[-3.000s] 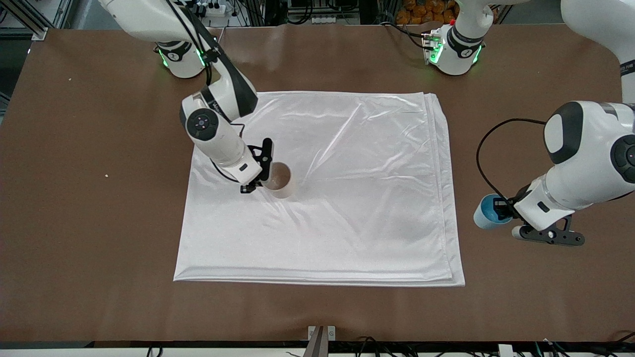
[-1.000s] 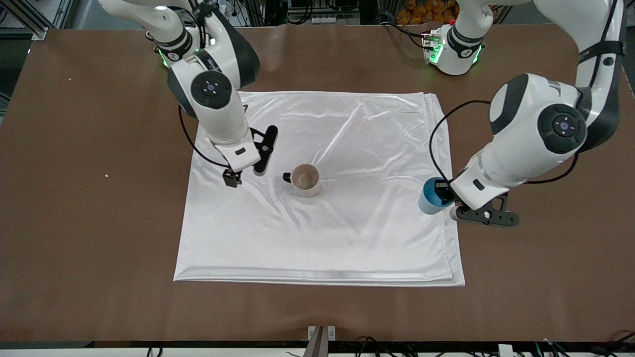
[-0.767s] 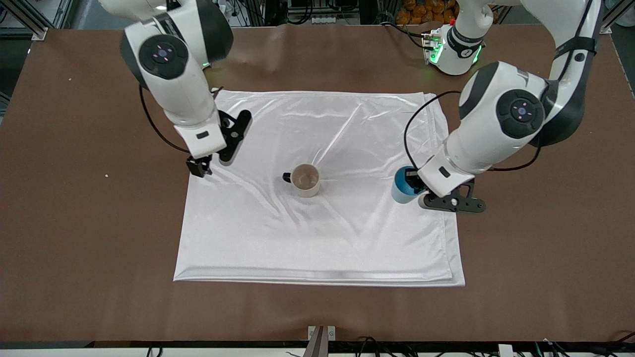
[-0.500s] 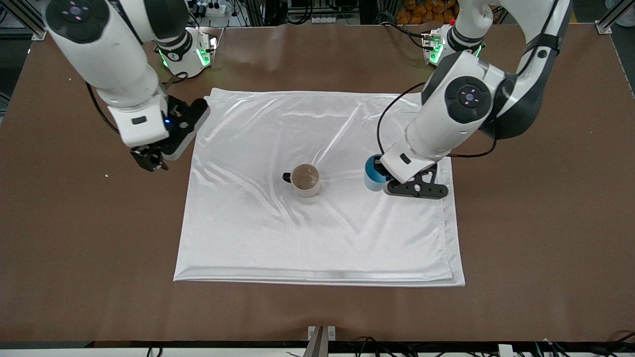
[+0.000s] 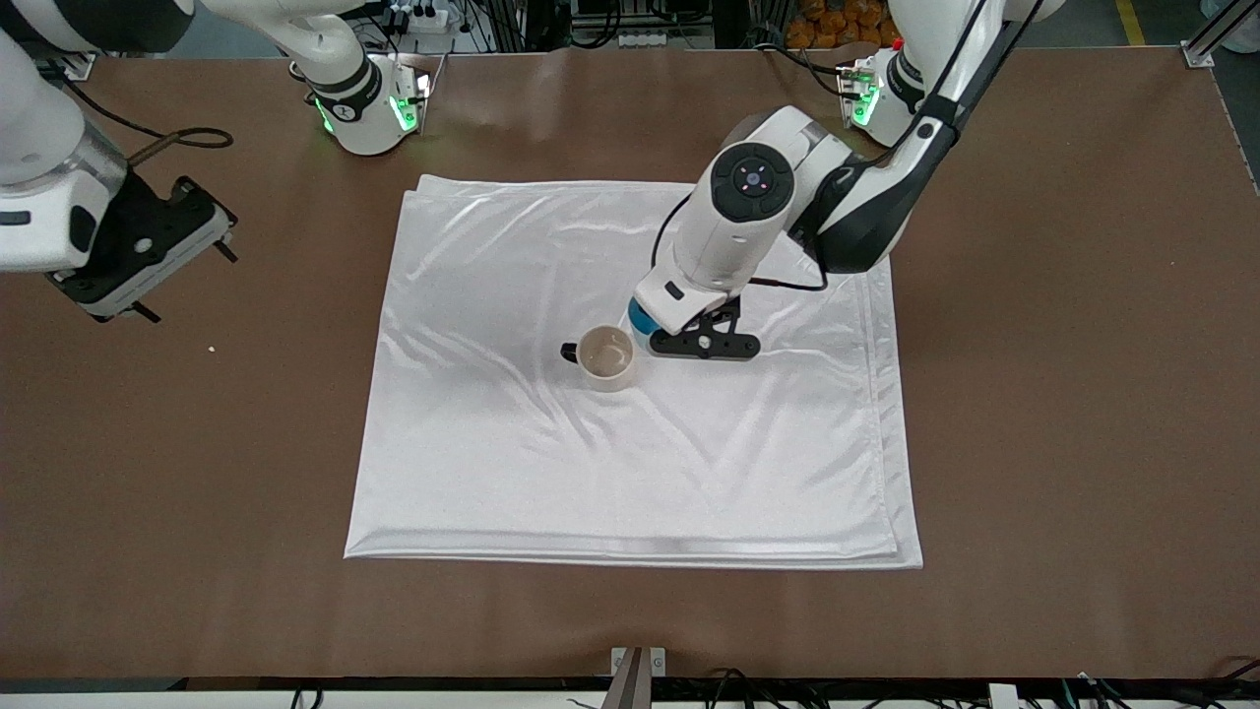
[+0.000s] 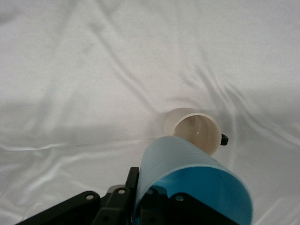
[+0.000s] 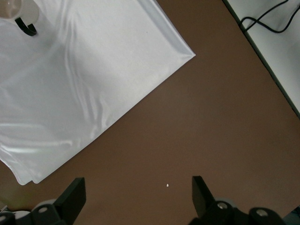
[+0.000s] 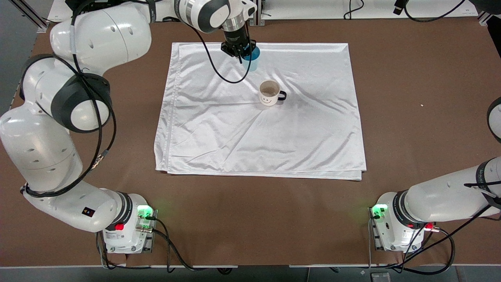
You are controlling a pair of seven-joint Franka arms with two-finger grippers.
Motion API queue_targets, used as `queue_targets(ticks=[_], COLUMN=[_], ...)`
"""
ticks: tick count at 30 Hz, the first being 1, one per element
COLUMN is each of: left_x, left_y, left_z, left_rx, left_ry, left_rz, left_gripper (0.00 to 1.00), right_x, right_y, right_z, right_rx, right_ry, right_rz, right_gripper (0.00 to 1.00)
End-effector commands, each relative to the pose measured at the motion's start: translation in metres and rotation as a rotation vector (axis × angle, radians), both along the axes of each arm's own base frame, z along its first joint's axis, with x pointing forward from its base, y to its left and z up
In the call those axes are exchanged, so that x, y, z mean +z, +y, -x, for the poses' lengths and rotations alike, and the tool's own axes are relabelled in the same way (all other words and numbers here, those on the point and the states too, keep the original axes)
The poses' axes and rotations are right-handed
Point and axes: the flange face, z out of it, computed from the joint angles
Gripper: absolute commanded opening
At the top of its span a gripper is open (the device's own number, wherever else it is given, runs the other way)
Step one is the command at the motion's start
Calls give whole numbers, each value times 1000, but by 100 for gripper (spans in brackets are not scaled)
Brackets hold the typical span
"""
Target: Place blue cup into white mug on cloth
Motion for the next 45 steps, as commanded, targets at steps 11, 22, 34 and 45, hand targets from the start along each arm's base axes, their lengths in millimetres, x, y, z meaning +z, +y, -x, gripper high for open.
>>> queue_targets(ticks=[11,22,34,45], left_x=[-50,-93,-100,-126], left_y=[-51,-77,-75,-74], left_z=[7,22,22,23], left_rx=[-23,-40,-58,-74], left_ry=[-84,-113,-125,-96], left_rz=[43,31,2,-18], left_gripper=[0,0,0,0], right_x=[-5,-3,0,-11], right_y=[-62,-66,-112,-111], right_z=[1,0,1,45], right_rx=[-183,-539,-863,-891], right_ry=[42,-11,-18,-105], right_rz=[17,7,-135,-138], right_gripper=[100,100,99,92])
